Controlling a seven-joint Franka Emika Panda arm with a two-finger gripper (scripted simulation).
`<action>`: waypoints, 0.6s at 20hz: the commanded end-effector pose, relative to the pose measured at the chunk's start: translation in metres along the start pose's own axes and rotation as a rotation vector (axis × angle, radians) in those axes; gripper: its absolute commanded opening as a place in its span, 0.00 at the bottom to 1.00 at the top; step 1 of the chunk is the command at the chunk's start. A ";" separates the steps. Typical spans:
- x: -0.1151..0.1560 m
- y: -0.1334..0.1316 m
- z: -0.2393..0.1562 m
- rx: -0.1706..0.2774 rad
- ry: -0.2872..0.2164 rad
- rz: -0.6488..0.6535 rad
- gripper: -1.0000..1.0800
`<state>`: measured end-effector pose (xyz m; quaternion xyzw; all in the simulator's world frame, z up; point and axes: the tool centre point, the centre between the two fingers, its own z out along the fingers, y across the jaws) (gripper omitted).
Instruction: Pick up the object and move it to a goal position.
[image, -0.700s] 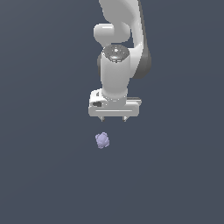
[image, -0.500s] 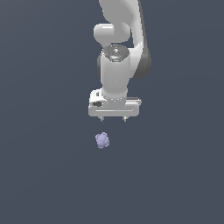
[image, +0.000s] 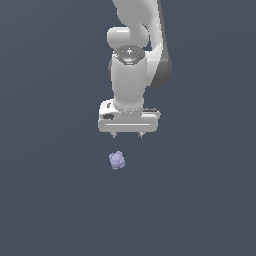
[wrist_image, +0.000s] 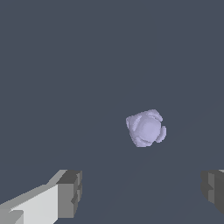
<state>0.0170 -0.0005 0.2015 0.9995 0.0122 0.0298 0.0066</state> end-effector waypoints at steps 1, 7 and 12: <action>0.000 0.000 0.001 0.000 -0.001 -0.002 0.96; 0.003 0.004 0.010 -0.001 -0.006 -0.031 0.96; 0.007 0.012 0.028 0.000 -0.016 -0.087 0.96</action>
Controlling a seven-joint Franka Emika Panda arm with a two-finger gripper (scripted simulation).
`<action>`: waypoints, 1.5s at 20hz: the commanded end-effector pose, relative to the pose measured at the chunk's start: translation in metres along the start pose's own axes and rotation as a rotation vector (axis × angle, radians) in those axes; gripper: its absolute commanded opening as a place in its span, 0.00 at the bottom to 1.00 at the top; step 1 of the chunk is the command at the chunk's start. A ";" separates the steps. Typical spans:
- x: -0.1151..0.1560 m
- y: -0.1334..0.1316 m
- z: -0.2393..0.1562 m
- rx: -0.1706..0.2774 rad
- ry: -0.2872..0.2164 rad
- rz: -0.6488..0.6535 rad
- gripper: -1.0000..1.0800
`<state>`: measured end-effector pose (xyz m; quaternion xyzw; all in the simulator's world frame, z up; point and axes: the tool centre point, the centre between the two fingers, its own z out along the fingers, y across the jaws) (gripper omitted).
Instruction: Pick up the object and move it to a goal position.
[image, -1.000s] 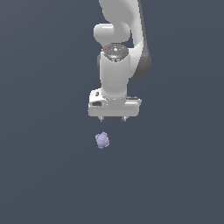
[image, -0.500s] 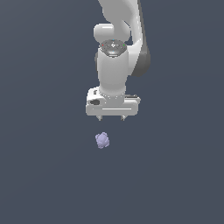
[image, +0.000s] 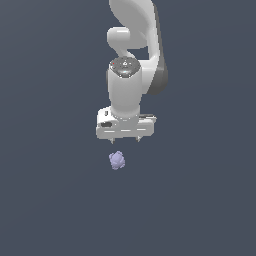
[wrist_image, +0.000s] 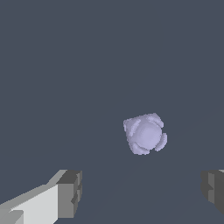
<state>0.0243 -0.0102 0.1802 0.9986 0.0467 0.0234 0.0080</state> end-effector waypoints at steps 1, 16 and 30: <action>0.002 0.005 0.011 0.001 -0.007 -0.033 0.96; 0.010 0.038 0.085 0.021 -0.041 -0.246 0.96; 0.008 0.040 0.109 0.024 -0.044 -0.263 0.96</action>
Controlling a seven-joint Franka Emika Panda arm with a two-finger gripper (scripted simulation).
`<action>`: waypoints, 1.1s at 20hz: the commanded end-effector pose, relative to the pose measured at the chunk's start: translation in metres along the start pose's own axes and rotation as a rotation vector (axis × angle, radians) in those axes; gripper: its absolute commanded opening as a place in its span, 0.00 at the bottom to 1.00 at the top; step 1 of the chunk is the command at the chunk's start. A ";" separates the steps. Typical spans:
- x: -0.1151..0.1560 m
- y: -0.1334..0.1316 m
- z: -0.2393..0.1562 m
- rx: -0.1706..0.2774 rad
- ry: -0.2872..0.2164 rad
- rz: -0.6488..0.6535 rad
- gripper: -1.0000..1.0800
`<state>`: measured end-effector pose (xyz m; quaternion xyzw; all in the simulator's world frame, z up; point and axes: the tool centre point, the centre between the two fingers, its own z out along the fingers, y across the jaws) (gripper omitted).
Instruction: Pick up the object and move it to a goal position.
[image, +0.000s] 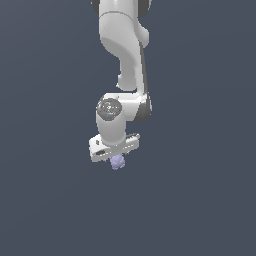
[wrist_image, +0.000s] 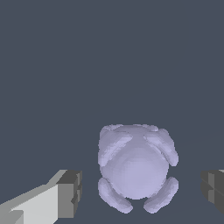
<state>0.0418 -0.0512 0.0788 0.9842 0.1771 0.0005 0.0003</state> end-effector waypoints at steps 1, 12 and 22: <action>-0.001 0.000 0.012 0.001 -0.001 -0.001 0.96; 0.000 0.000 0.039 0.001 -0.001 -0.003 0.00; 0.000 0.000 0.039 0.001 -0.001 -0.003 0.00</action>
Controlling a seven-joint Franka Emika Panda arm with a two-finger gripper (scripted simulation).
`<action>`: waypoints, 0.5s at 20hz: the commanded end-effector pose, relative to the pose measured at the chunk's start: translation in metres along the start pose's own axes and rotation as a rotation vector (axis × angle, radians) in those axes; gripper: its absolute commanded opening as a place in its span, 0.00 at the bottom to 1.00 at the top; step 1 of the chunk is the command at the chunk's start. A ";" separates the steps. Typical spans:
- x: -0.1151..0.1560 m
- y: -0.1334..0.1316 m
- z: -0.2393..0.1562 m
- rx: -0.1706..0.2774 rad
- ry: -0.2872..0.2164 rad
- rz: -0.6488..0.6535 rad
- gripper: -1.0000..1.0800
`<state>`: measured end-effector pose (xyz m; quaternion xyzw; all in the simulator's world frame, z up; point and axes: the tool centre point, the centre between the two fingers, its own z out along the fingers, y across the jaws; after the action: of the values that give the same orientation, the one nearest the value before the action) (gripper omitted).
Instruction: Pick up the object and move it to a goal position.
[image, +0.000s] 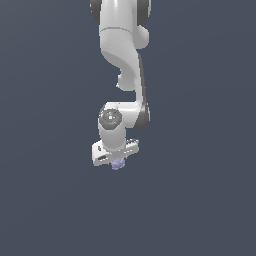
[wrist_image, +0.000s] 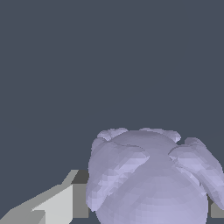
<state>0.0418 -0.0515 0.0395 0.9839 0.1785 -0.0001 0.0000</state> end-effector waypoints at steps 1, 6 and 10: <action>0.000 0.000 0.000 0.000 0.000 0.000 0.00; -0.004 0.002 -0.008 0.000 0.000 0.000 0.00; -0.012 0.006 -0.021 0.000 0.000 0.000 0.00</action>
<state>0.0346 -0.0587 0.0549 0.9839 0.1788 -0.0006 -0.0002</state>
